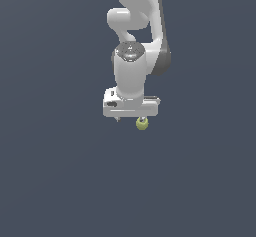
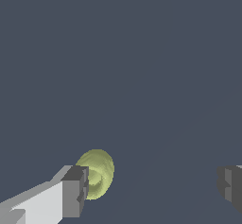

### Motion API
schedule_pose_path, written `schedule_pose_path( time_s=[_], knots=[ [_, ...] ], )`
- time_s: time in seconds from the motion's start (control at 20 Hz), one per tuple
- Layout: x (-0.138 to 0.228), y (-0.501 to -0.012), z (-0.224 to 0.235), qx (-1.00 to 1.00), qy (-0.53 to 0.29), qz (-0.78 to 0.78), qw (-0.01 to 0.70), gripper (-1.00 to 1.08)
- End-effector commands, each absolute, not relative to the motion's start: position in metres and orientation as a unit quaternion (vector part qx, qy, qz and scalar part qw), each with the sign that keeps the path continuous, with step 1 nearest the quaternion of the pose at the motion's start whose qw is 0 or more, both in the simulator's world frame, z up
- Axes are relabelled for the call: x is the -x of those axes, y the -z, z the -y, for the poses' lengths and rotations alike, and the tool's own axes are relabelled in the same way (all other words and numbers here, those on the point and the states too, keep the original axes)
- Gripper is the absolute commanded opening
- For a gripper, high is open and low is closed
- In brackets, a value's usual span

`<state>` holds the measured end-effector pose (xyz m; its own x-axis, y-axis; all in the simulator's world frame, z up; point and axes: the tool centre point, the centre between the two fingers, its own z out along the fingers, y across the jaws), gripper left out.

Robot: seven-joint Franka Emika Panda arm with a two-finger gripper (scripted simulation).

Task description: Pick up the object and move it to a goal position.

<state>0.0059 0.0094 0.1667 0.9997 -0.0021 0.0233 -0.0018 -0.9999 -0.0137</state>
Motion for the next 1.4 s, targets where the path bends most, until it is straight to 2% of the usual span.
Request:
schedule_pose_path(
  time_s=[0.0, 0.5, 0.9, 1.35],
  knots=[
    [-0.006, -0.167, -0.009, 1.000, 0.012, -0.001, 0.007, 1.00],
    [-0.012, -0.163, 0.015, 0.999, 0.015, -0.040, 0.012, 1.00],
    [-0.006, -0.156, 0.004, 0.999, 0.013, -0.051, 0.011, 1.00],
    [0.015, -0.130, -0.029, 0.996, 0.007, -0.093, 0.007, 1.00]
  ],
)
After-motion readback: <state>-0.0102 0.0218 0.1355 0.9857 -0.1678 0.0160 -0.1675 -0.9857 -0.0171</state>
